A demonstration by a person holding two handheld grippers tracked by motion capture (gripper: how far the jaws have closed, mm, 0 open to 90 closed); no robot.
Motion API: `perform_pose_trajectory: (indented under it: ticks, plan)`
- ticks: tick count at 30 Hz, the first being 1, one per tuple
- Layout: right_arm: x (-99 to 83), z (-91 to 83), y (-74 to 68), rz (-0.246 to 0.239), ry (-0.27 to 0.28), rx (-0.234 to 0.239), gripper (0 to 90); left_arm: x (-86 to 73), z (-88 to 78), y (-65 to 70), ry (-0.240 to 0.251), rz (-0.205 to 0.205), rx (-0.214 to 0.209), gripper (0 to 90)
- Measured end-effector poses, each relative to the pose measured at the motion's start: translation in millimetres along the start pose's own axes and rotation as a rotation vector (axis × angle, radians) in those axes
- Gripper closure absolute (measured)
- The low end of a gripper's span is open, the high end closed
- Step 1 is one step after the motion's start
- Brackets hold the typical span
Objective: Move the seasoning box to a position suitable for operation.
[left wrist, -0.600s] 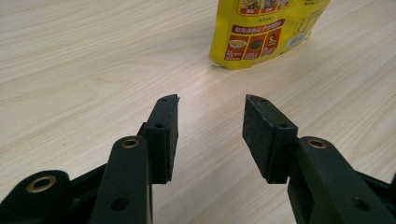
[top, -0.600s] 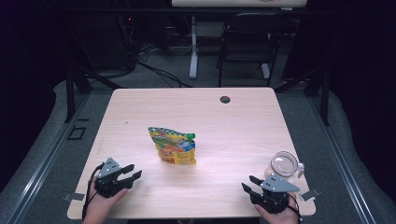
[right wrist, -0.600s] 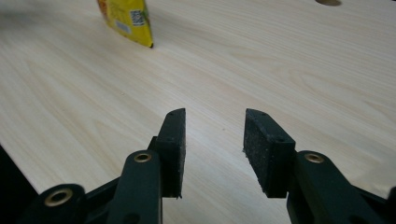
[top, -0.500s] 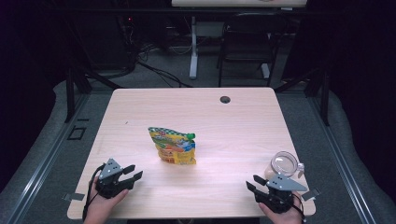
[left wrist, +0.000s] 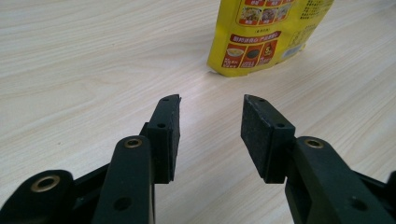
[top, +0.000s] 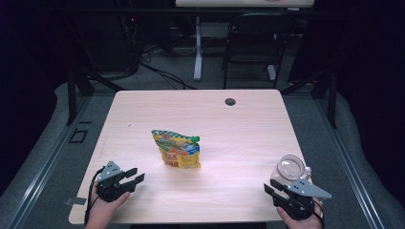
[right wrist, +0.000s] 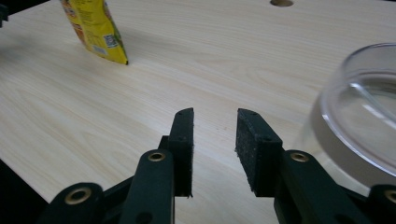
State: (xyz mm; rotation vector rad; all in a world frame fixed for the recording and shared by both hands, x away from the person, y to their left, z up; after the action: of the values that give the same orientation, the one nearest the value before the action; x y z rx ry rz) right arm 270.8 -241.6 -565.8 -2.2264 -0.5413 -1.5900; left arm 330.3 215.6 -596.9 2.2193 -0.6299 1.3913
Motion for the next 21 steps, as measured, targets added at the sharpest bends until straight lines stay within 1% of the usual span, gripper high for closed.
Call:
perform_pose_trajectory:
  ticks: [1, 2, 3, 5, 6, 7, 8, 9, 10, 11, 12, 13, 14, 16, 17, 18, 19, 21]
  plan:
    - [0.0, 0.0, 0.0, 0.000, 0.000, 0.000, 67.8, 0.0, 0.0, 0.0, 0.000, 0.000, 0.000, 57.6]
    - [1.6, -5.5, 3.6, -0.003, 0.005, -0.024, 69.8, 1.2, 0.1, 0.2, 0.006, 0.001, -0.001, 57.6]
    - [1.6, -5.5, 3.6, -0.003, 0.005, -0.024, 69.8, 2.5, -0.4, 1.0, 0.011, 0.000, -0.003, 57.6]
    - [0.6, -13.8, 8.1, -0.009, 0.001, -0.053, 70.6, 5.1, -2.7, 3.7, 0.025, 0.005, -0.008, 57.7]
    - [0.2, -17.3, 10.4, -0.007, -0.002, -0.064, 70.7, 5.5, -3.7, 4.4, 0.026, 0.010, -0.006, 57.7]
    - [0.7, -22.7, 15.0, 0.016, 0.004, -0.086, 71.3, 5.8, -4.9, 5.1, 0.025, 0.014, -0.006, 57.7]
    - [0.7, -22.7, 15.0, 0.016, 0.004, -0.086, 71.3, 6.6, -5.8, 5.8, 0.028, 0.014, -0.002, 57.7]
    - [1.1, -26.0, 18.1, 0.024, 0.007, -0.105, 71.7, 7.7, -7.0, 6.3, 0.031, 0.017, -0.005, 57.7]
    - [1.2, -33.9, 26.2, 0.019, 0.010, -0.154, 73.0, 8.8, -7.4, 6.0, 0.036, 0.019, -0.004, 57.7]
    - [1.2, -33.9, 26.2, 0.019, 0.010, -0.154, 73.0, 9.4, -7.7, 5.8, 0.038, 0.019, -0.005, 57.7]
    - [0.8, -36.6, 29.3, 0.019, 0.008, -0.174, 73.5, 10.3, -7.3, 5.6, 0.049, 0.012, -0.006, 57.7]
    - [-0.8, -41.3, 35.6, 0.015, -0.002, -0.205, 73.6, 10.4, -7.3, 5.0, 0.047, 0.012, -0.006, 58.0]
    - [-2.7, -47.1, 45.2, 0.028, -0.007, -0.262, 73.9, 10.0, -6.0, 3.0, 0.044, 0.003, -0.005, 58.2]
    - [-4.6, -52.1, 55.1, 0.032, -0.010, -0.314, 73.9, 10.2, -4.1, 0.9, 0.050, -0.008, -0.004, 58.4]
    - [-4.6, -52.1, 55.1, 0.032, -0.010, -0.314, 73.9, 10.2, -4.1, 0.9, 0.050, -0.008, -0.004, 58.5]
    - [-7.9, -55.5, 65.0, 0.024, -0.028, -0.362, 73.9, 11.0, -3.8, -0.3, 0.052, -0.012, -0.002, 58.7]
    - [-7.9, -55.5, 65.0, 0.024, -0.028, -0.362, 73.9, 11.0, -3.8, -0.3, 0.052, -0.012, -0.002, 58.7]
    - [-10.4, -56.1, 71.4, 0.041, -0.031, -0.379, 73.1, 10.9, -4.3, -0.4, 0.049, -0.013, -0.003, 58.7]
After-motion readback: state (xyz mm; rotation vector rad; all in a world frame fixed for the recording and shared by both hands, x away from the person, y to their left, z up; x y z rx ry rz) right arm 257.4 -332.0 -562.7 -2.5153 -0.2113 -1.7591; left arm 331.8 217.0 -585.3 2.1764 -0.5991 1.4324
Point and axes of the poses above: each handheld gripper's, and its own axes: z roughly forward along the jaws, x roughly out of its top, y roughly to its right, the point moved 8 cm from there along z, roughly forward along the jaws, and after that the axes turned 12 degrees about y, right-handed, at the moved point
